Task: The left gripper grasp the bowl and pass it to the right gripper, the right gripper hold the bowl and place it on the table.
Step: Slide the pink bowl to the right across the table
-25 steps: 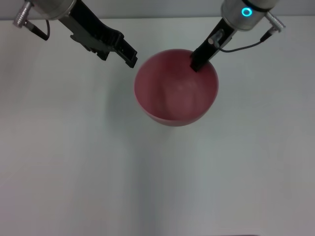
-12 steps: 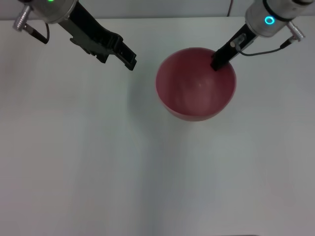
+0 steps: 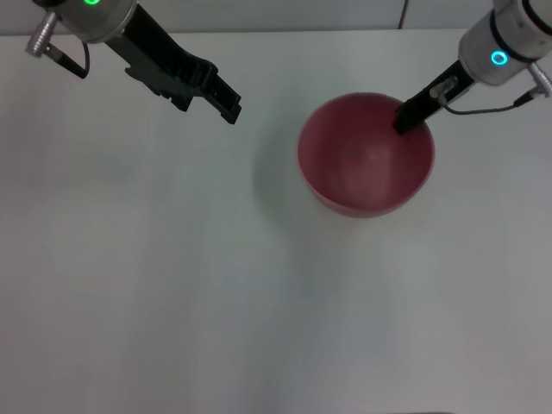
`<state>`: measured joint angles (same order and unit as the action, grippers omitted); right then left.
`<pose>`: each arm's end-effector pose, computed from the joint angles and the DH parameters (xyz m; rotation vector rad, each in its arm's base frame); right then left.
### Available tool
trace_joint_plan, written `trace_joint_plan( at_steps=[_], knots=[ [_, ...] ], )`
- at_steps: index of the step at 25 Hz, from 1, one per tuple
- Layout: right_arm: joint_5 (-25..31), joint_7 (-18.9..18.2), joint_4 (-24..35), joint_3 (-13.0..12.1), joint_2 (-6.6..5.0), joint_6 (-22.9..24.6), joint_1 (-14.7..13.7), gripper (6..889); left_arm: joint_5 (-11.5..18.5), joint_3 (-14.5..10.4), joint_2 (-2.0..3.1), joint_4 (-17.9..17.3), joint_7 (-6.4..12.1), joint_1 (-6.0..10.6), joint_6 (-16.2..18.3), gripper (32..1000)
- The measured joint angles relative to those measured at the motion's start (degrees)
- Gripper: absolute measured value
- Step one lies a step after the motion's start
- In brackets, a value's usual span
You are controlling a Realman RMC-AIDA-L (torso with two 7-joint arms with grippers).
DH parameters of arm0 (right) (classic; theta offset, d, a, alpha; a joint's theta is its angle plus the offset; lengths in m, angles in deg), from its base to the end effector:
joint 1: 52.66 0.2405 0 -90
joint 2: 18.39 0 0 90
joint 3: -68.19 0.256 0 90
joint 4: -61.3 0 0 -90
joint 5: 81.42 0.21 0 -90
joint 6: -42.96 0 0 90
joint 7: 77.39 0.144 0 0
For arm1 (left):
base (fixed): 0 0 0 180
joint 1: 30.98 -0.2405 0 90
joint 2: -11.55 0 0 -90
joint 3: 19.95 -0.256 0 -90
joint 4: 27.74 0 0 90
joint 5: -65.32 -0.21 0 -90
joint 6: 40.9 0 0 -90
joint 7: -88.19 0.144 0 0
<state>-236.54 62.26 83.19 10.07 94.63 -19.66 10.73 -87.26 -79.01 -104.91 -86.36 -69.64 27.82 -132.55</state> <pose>0.1987 0.4513 -0.0211 -2.4394 1.0917 -0.4465 -0.1096 0.4276 0.0294 -2.4585 -1.2371 0.3024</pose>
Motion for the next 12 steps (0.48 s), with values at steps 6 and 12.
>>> trace_joint_plan(
  at_steps=[6,12],
  knots=[
    [0.0,-0.7,-0.1,1.3,-0.08,1.5,-2.7,35,0.0,0.0,0.00,0.0,0.06,-0.18,0.1,789],
    [0.1,-1.8,-0.1,3.0,-0.45,2.3,-4.6,36,0.0,0.0,0.00,0.0,0.15,-0.23,0.1,789]
  ],
)
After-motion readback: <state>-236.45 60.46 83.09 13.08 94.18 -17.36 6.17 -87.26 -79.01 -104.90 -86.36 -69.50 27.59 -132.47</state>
